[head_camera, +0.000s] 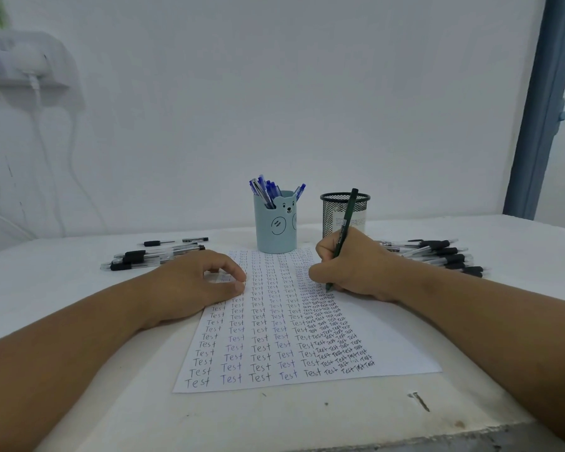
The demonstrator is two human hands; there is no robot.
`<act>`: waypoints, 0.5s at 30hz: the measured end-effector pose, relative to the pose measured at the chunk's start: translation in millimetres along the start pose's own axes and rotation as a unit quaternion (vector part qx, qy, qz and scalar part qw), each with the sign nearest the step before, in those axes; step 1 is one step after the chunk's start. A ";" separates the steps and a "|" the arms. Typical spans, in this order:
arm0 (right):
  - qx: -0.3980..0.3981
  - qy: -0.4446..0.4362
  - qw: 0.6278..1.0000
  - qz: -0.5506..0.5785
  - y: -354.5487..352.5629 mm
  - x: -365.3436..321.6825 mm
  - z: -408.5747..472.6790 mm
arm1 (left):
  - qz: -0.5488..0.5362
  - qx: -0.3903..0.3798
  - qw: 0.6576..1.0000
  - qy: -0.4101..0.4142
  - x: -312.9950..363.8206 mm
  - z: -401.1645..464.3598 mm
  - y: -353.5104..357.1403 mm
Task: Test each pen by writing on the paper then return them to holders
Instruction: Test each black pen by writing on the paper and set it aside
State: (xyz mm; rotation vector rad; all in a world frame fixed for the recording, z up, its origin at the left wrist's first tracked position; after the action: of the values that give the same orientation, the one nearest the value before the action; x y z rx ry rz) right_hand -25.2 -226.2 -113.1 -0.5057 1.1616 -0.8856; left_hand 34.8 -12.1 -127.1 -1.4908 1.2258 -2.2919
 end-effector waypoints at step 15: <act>0.000 0.001 1.000 0.001 0.9 3.0 1.8 | -0.013 -0.005 1.000 -0.008 -2.3 0.1 0.8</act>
State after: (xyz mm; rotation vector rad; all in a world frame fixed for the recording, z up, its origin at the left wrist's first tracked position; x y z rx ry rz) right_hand -22.9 -228.3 -114.9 -0.5037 1.1640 -0.8856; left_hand 35.8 -11.4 -129.3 -1.5358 1.2230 -2.2888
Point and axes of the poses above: each hand's wrist, its own z-axis towards the middle knuckle, its own y-axis out of the palm, x = y × z, the point moved 10 cm from there along z, towards the middle knuckle, and after that the axes turned 12 degrees about -z, right-handed, at the moved point
